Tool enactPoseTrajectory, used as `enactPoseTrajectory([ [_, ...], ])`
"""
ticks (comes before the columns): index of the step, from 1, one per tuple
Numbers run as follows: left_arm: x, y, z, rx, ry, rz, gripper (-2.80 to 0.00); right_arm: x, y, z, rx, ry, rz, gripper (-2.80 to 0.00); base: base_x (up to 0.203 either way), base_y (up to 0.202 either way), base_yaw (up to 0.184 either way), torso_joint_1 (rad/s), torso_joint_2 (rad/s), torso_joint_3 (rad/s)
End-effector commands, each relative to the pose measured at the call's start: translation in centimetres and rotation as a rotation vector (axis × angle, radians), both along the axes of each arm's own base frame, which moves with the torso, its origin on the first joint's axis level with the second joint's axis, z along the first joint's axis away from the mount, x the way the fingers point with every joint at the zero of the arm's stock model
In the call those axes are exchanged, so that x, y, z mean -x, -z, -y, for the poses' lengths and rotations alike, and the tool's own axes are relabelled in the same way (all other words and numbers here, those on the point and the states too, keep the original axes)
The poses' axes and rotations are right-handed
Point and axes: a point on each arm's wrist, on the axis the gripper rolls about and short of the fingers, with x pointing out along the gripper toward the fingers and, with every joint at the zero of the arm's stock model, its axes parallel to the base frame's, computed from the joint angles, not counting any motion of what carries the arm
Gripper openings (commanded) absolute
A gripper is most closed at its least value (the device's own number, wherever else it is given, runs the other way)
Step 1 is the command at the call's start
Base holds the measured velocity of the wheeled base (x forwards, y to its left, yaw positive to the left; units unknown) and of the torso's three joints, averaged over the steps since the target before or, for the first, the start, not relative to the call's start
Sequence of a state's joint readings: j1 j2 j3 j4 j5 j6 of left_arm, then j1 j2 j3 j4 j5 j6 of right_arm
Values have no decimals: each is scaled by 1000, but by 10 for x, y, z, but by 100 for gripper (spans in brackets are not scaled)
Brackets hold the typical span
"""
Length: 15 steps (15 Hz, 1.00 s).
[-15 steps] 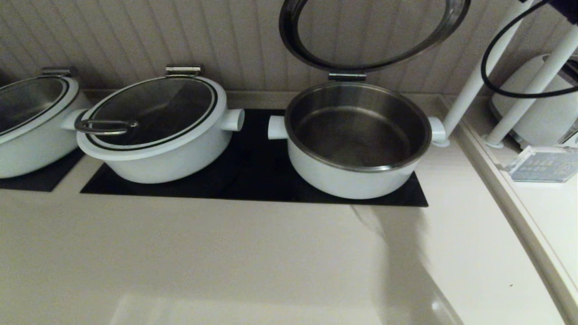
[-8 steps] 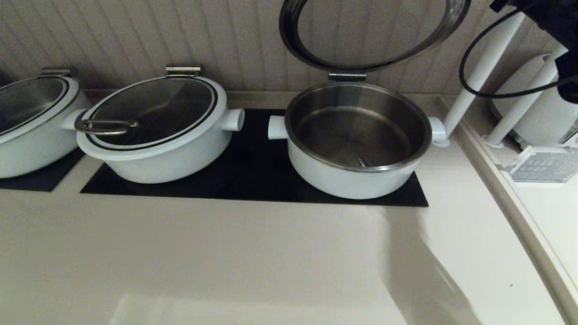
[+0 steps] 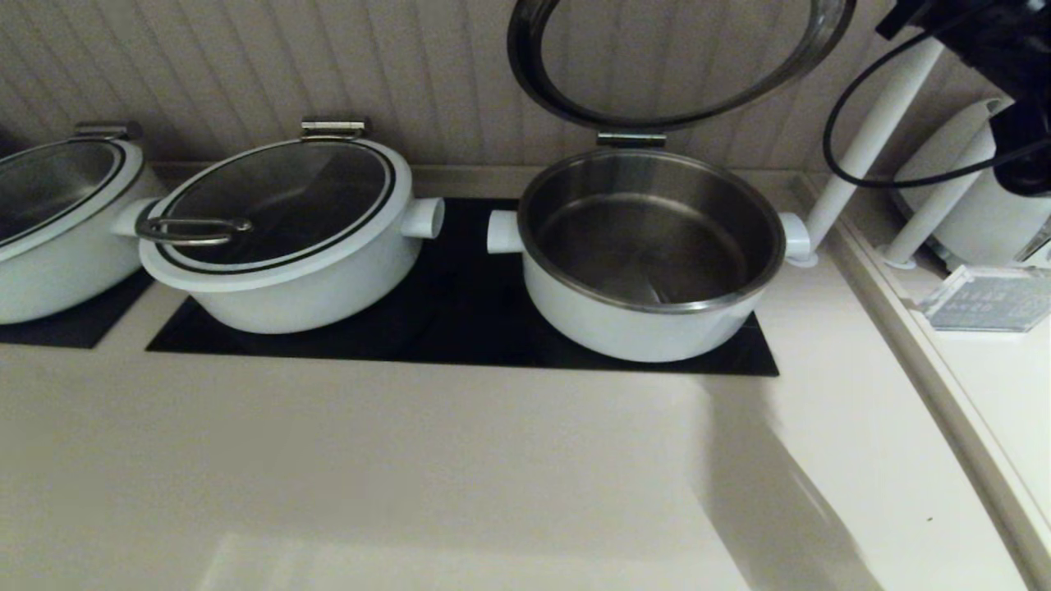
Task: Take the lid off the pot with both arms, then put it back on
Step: Close the pot lid
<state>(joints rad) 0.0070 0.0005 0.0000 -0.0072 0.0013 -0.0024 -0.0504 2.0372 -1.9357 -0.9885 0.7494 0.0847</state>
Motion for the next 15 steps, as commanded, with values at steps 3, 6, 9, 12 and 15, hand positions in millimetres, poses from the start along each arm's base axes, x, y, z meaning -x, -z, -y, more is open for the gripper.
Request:
enactPoseTrajectory([
  [3,0,0,0,1,-1,1,-280,-2,4,-1,20,-20,-2,-280,0,0,0,0,0,0],
  [6,0,0,0,1,-1,1,-280,-4,8,-2,40,-39,-11,-280,0,0,0,0,0,0],
  [9,0,0,0,1,-1,1,-280,-3,11,-3,64,-58,-8,-280,0,0,0,0,0,0],
  [12,0,0,0,1,-1,1,-280,-3,11,-3,64,-60,-9,-280,0,0,0,0,0,0],
  [15,0,0,0,1,-1,1,-280,0,11,-3,65,-59,-12,-280,0,0,0,0,0,0],
])
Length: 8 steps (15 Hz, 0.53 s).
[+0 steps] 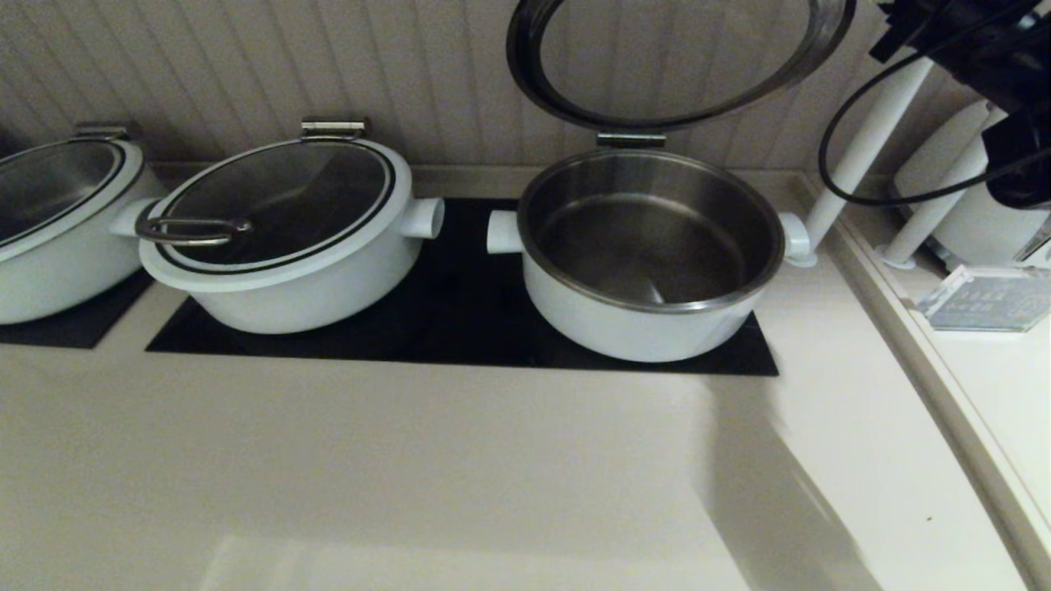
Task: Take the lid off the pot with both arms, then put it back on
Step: Close the pot lid
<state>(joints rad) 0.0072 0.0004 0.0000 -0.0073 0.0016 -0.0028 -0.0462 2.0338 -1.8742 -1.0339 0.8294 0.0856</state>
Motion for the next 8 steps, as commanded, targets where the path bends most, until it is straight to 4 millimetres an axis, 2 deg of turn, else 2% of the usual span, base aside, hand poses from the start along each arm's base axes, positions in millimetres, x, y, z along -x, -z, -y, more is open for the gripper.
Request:
enactPoseTrajectory([
  [1,0,0,0,0,0,1,-280,4,-1,0,6,-5,6,-280,0,0,0,0,0,0],
  [8,0,0,0,0,0,1,-280,18,26,-2,39,-37,-48,-280,0,0,0,0,0,0],
])
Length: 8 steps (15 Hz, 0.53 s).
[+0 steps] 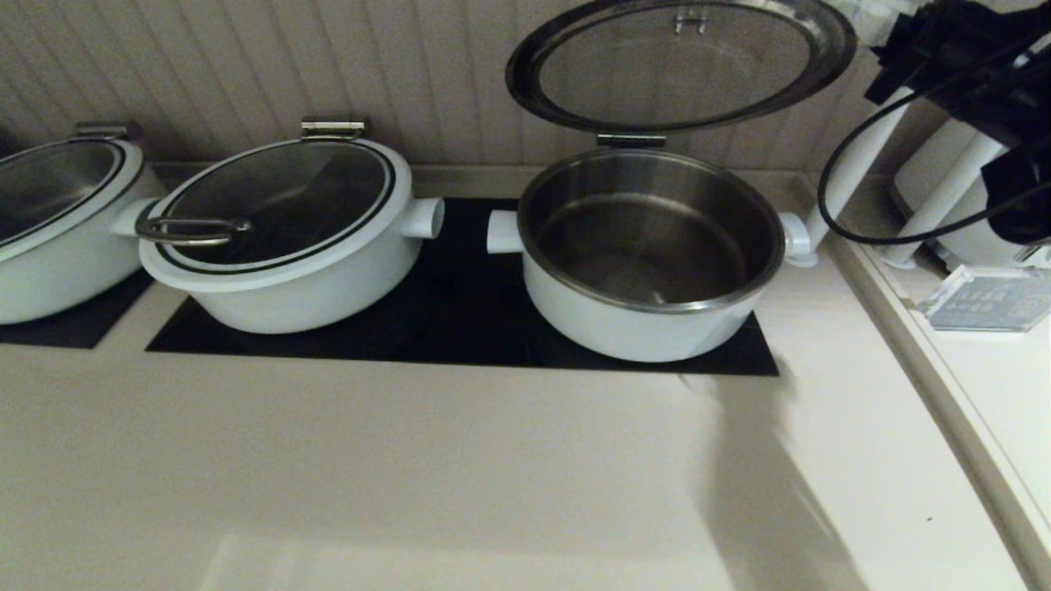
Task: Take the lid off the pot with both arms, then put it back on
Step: Close the pot lid
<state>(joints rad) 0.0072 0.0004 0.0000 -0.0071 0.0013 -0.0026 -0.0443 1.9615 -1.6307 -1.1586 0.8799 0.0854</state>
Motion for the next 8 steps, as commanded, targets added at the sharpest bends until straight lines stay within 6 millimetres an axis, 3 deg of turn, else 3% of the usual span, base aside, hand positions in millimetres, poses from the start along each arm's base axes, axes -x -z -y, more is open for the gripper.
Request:
enactPoseTrajectory([
  [1,0,0,0,0,-1,1,-280,10,2,-1,7,-8,-5,-280,0,0,0,0,0,0],
  [8,0,0,0,0,-1,1,-280,24,14,-3,27,-32,-26,-280,0,0,0,0,0,0],
])
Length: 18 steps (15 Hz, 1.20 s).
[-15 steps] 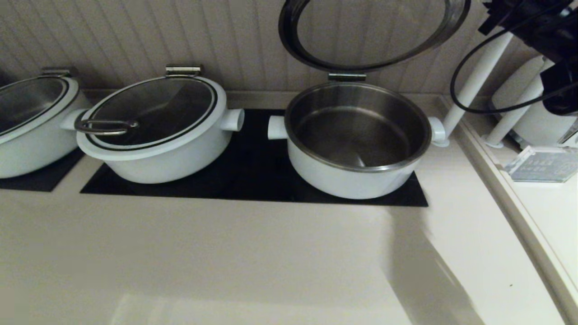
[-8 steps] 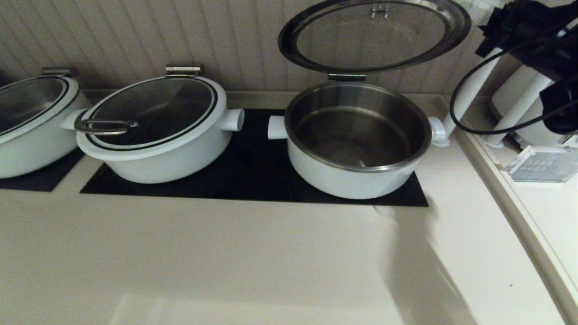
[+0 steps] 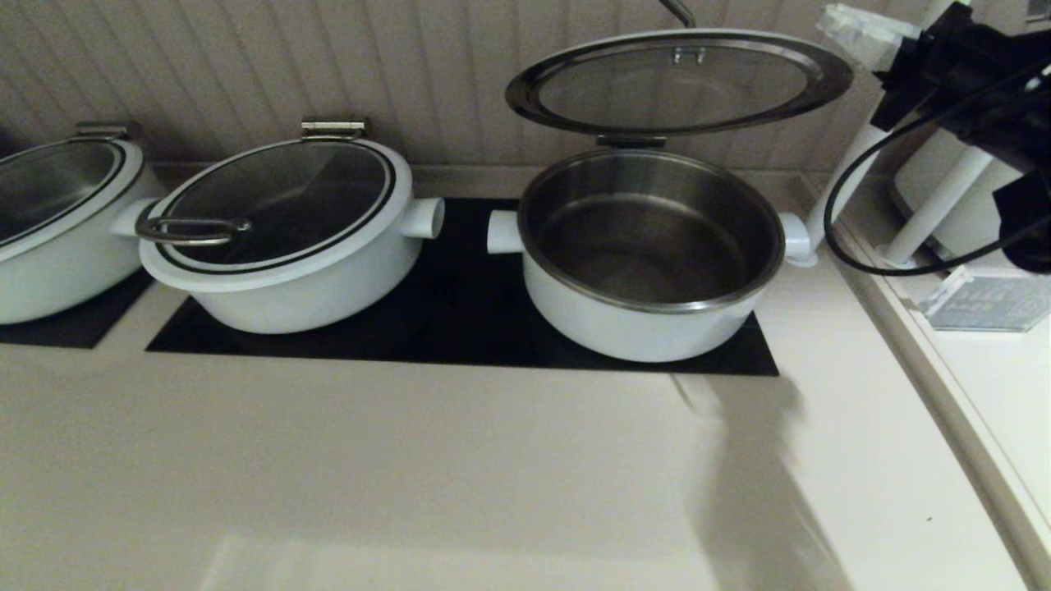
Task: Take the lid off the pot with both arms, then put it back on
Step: Close the pot lid
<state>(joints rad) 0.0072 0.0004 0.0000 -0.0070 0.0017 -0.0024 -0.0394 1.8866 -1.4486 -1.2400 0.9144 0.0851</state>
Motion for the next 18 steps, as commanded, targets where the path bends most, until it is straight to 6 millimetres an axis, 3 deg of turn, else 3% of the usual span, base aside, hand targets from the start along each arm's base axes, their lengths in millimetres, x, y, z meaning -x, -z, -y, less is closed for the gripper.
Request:
enactPoseTrajectory([
  [1,0,0,0,1,0,1,-280,8,5,-1,6,-7,-11,-280,0,0,0,0,0,0],
  [18,0,0,0,1,0,1,-280,28,87,-9,17,-40,-136,-280,0,0,0,0,0,0],
])
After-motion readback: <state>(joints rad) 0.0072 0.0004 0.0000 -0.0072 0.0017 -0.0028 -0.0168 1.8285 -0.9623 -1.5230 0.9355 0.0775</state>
